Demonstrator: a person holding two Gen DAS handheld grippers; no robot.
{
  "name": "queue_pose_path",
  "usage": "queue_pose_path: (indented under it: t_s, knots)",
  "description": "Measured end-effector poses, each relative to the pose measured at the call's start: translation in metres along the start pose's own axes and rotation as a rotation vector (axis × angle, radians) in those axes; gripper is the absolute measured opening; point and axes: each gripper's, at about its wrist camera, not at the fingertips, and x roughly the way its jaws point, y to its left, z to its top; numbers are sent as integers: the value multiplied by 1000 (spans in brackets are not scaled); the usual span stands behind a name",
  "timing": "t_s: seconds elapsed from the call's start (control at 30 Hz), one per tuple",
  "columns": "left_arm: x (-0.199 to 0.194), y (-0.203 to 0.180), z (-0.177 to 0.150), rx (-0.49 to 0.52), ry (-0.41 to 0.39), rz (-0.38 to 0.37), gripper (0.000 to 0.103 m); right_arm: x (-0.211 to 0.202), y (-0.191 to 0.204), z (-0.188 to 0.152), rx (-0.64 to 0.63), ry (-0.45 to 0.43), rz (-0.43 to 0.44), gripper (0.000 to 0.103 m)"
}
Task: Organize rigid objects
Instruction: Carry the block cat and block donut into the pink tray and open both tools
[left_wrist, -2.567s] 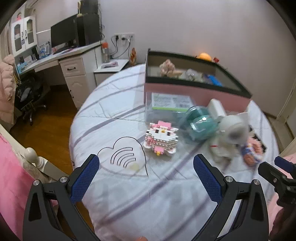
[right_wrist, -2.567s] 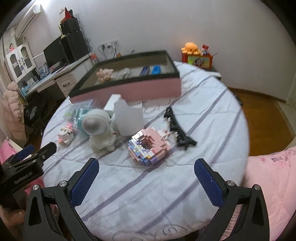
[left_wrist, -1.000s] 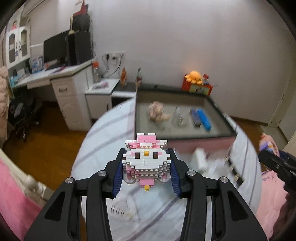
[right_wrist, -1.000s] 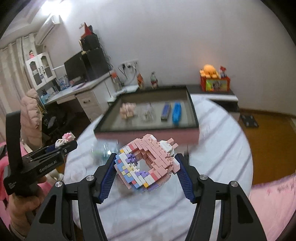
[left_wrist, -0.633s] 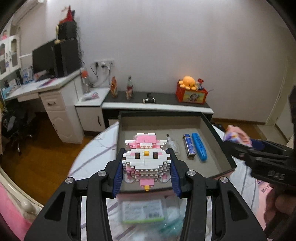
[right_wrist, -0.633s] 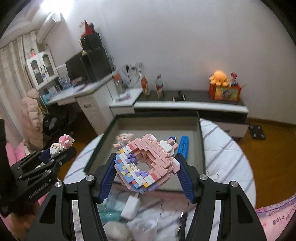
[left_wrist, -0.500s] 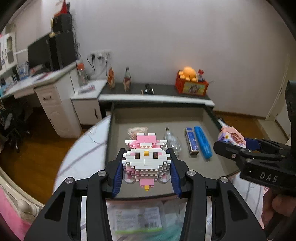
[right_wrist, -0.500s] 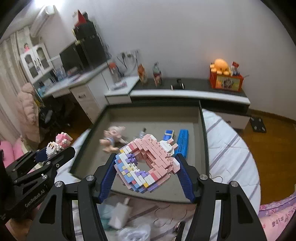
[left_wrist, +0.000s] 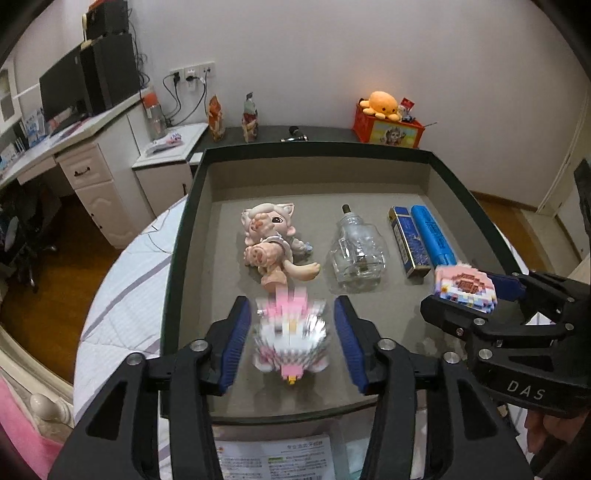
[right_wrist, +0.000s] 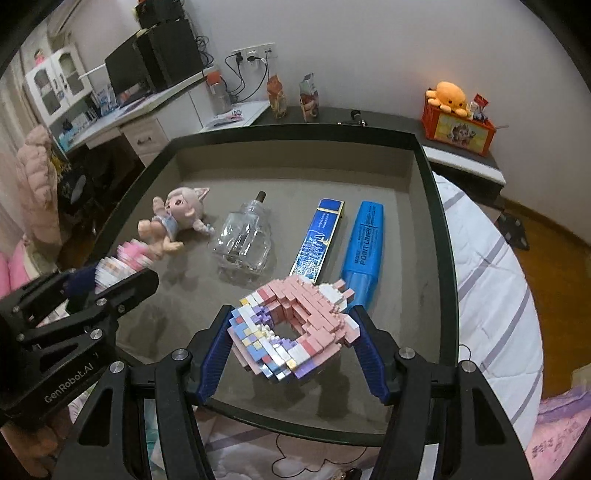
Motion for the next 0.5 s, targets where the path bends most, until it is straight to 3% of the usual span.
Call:
queue_pose_path:
  t_s: [0.1, 0.13, 0.2, 0.27, 0.37, 0.5]
  knots:
    - [-8, 4, -4, -2, -27, 44, 73, -1, 4, -2, -17, -4, -2, 71]
    - [-9, 6, -3, -4, -31, 46, 75, -2, 6, -3, -26, -6, -24, 80]
    - [-16, 13, -3, -28, -38, 38, 93, -5, 6, -6, -21, -8, -34, 84]
    - [-28, 16, -6, -36, -77, 35, 99, -8, 5, -7, -14, -10, -31, 89]
    - [-48, 18, -12, -32, -125, 59, 103, -18, 9, -10, -11, -36, -66, 103]
    - [-69, 20, -16, -35, -158, 94, 103, -39, 11, -14, 20, -84, -45, 103]
